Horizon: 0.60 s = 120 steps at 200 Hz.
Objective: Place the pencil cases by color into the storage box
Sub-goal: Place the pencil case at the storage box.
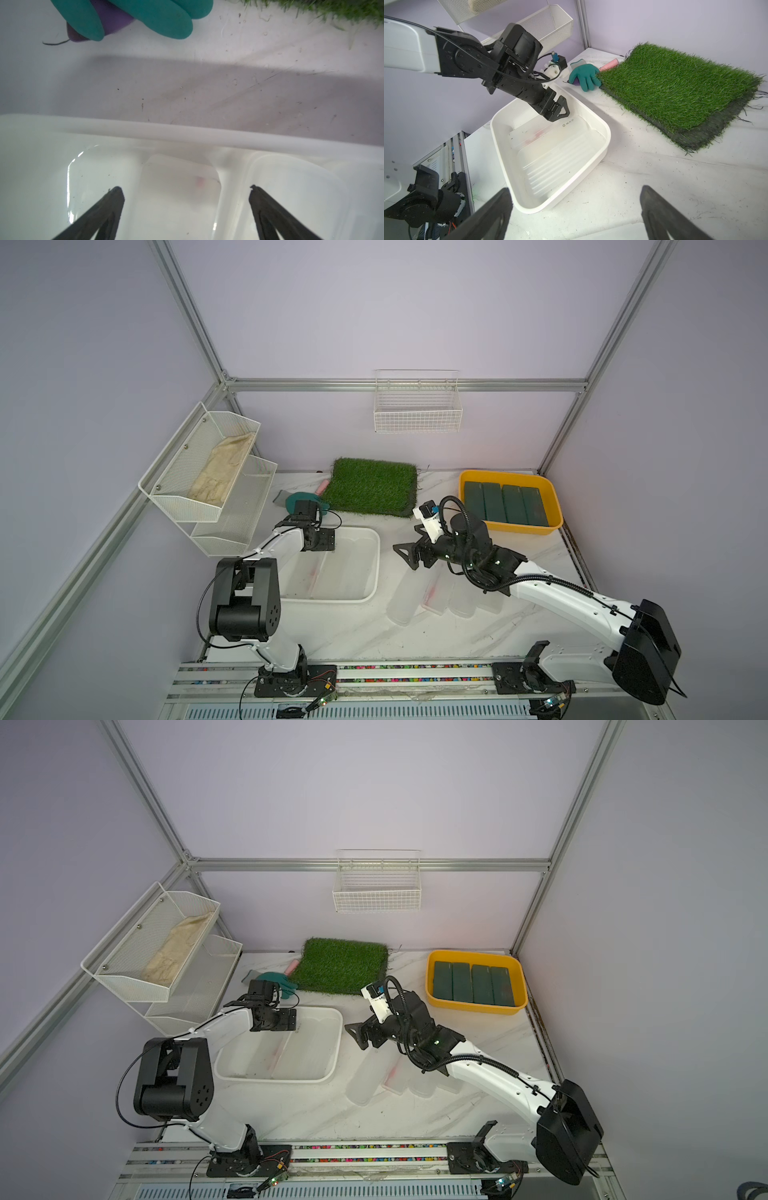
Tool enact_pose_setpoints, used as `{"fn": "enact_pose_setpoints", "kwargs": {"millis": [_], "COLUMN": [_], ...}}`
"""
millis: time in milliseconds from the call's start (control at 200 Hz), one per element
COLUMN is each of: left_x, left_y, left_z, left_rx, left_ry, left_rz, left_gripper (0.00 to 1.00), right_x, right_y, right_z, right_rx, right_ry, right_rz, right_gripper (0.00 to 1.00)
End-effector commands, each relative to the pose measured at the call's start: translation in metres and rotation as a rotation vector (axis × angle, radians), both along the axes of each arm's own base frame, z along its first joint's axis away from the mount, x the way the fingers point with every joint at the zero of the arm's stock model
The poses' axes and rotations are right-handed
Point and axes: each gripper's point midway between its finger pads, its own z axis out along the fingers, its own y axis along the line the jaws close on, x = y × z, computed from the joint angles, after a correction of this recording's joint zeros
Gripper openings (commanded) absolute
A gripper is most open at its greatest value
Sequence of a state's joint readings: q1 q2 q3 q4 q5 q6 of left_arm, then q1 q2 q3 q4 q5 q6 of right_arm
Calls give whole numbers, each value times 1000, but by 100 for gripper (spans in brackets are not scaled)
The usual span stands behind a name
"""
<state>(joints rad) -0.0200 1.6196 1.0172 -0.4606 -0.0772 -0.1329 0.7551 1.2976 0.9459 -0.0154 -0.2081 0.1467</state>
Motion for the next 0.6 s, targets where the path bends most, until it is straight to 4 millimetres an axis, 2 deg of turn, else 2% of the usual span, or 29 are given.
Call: {"fn": "enact_pose_setpoints", "kwargs": {"millis": [0, 175, 245, 260, 290, 480, 595], "left_x": [-4, -8, -9, -10, -11, -27, -38], "left_y": [-9, -22, -31, -32, -34, -63, -92], "left_z": [11, 35, 53, 66, 76, 135, 156], "left_rx": [-86, -192, -236, -243, -255, -252, -206], "left_ry": [-51, -114, -160, -194, -222, -380, -435], "left_rz": [22, 40, 17, 13, 6, -111, -173], "left_gripper": [96, 96, 96, 96, 96, 96, 97], "right_x": [-6, -3, 0, 1, 3, 24, 33], "right_y": [2, 0, -3, -4, -6, -35, -59], "right_z": [8, 7, 2, 2, 0, -16, -27], "right_rx": [24, 28, 12, 11, 10, -22, -46], "right_ry": [7, 52, 80, 84, 101, 179, 231], "right_rz": [15, -14, -51, -61, -85, -325, -467], "right_gripper": [97, 97, 97, 97, 97, 97, 97]}}
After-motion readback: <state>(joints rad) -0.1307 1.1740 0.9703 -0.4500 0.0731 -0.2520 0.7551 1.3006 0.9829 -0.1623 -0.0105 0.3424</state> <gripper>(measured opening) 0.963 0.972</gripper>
